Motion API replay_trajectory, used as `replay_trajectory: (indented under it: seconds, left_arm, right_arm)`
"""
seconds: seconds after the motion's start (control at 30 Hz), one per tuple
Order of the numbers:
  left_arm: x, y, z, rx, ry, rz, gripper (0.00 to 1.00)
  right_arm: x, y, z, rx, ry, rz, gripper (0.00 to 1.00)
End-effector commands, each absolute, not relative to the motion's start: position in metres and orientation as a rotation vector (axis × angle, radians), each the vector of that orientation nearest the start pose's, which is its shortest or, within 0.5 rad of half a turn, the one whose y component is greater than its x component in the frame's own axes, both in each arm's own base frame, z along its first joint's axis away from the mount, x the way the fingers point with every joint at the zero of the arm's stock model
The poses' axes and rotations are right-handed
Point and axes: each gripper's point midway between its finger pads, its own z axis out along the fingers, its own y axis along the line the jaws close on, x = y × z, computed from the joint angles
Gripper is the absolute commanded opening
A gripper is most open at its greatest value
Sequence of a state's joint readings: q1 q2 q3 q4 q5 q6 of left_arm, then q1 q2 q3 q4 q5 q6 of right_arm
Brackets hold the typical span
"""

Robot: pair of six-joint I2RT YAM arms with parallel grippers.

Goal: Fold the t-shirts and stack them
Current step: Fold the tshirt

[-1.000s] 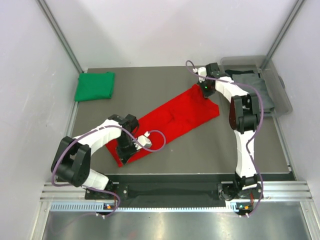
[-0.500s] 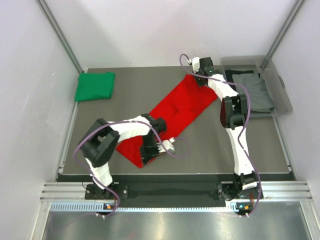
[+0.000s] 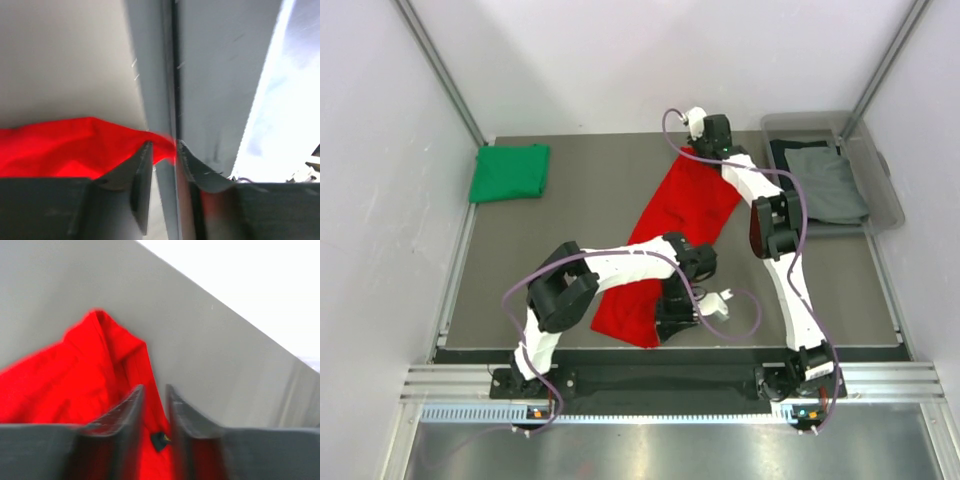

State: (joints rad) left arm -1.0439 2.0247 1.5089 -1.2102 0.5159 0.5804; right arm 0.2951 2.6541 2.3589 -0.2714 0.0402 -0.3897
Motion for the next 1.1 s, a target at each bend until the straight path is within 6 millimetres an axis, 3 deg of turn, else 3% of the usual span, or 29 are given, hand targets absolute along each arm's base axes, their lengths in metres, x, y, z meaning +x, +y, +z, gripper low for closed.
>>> replay_trajectory:
  seconds: [0.0, 0.03, 0.07, 0.1, 0.13, 0.17, 0.2, 0.23, 0.27, 0.3, 0.33, 0.4, 0.43, 0.5, 0.53, 0.63, 0.7, 0.83, 0.87, 0.9, 0.93, 0.97, 1.03, 1.07]
  left_arm:
    - [0.092, -0.327, 0.105, -2.035, -1.935, 0.847, 0.32]
    - [0.096, -0.331, 0.115, -2.061, -1.948, 0.861, 0.33]
    - [0.101, -0.336, 0.125, -2.091, -1.962, 0.87, 0.35]
    - [0.11, -0.343, 0.146, -2.154, -1.988, 0.895, 0.36]
    - [0.119, -0.341, 0.152, -2.152, -2.025, 0.897, 0.38]
    - [0.125, -0.339, 0.16, -2.162, -2.054, 0.905, 0.39]
    - [0.131, -0.335, 0.162, -2.155, -2.082, 0.903, 0.4]
    - [0.149, -0.33, 0.162, -2.128, -2.159, 0.912, 0.4]
    - [0.159, -0.325, 0.166, -2.078, -2.244, 0.921, 0.4]
    - [0.169, -0.315, 0.16, -2.004, -2.306, 0.924, 0.45]
    - [0.197, -0.303, 0.161, -1.886, -2.425, 0.992, 0.48]
    - [0.217, -0.286, 0.162, -1.697, -2.528, 1.109, 0.5]
    - [0.236, -0.272, 0.167, -1.565, -2.598, 1.211, 0.5]
    - [0.252, -0.261, 0.167, -1.446, -2.656, 1.287, 0.49]
    - [0.265, -0.253, 0.172, -1.372, -2.681, 1.37, 0.49]
    - [0.311, -0.248, 0.171, -1.31, -2.81, 1.428, 0.48]
    - [0.351, -0.255, 0.171, -1.319, -2.892, 1.468, 0.5]
    - [0.418, -0.268, 0.17, -1.199, -2.96, 1.71, 0.58]
    - [0.434, -0.273, 0.16, -1.058, -2.958, 1.754, 0.6]
    - [0.446, -0.274, 0.156, -1.03, -2.958, 1.775, 0.6]
    - [0.454, -0.275, 0.121, -0.948, -2.944, 1.713, 0.6]
    - [0.472, -0.278, 0.131, -1.011, -2.974, 1.718, 0.6]
    - [0.487, -0.274, 0.099, -0.933, -3.0, 1.656, 0.6]
    - [0.494, -0.274, 0.096, -0.93, -3.015, 1.663, 0.6]
  right_arm:
    - [0.686, 0.196, 0.129, -0.632, 1.848, -0.074, 0.35]
    - [0.68, 0.193, 0.124, -0.631, 1.869, -0.072, 0.46]
    - [0.677, 0.191, 0.159, -0.605, 1.817, -0.072, 0.49]
    - [0.672, 0.19, 0.17, -0.595, 1.806, -0.075, 0.51]
    - [0.661, 0.185, 0.158, -0.61, 1.836, -0.077, 0.53]
    - [0.653, 0.183, 0.204, -0.584, 1.76, -0.081, 0.54]
    - [0.645, 0.18, 0.215, -0.582, 1.752, -0.082, 0.54]
    - [0.631, 0.176, 0.201, -0.584, 1.791, -0.075, 0.54]
    - [0.617, 0.171, 0.24, -0.556, 1.743, -0.07, 0.54]
    - [0.607, 0.167, 0.246, -0.549, 1.747, -0.061, 0.54]
    - [0.585, 0.165, 0.253, -0.541, 1.758, -0.024, 0.55]
    - [0.563, 0.163, 0.249, -0.542, 1.794, 0.008, 0.55]
    - [0.548, 0.166, 0.234, -0.562, 1.836, 0.061, 0.55]
    - [0.527, 0.165, 0.232, -0.578, 1.873, 0.097, 0.55]
    - [0.515, 0.169, 0.215, -0.612, 1.914, 0.135, 0.54]
    - [0.493, 0.166, 0.19, -0.645, 1.98, 0.17, 0.52]
    - [0.483, 0.163, 0.17, -0.652, 2.025, 0.182, 0.51]
    - [0.466, 0.16, 0.156, -0.648, 2.07, 0.214, 0.5]
    - [0.462, 0.159, 0.153, -0.649, 2.079, 0.22, 0.5]
    - [0.455, 0.159, 0.144, -0.659, 2.098, 0.232, 0.5]
    - [0.451, 0.158, 0.147, -0.659, 2.093, 0.232, 0.49]
    - [0.448, 0.156, 0.145, -0.658, 2.097, 0.231, 0.49]
    - [0.44, 0.153, 0.142, -0.667, 2.103, 0.228, 0.49]
    - [0.438, 0.151, 0.143, -0.666, 2.105, 0.227, 0.49]
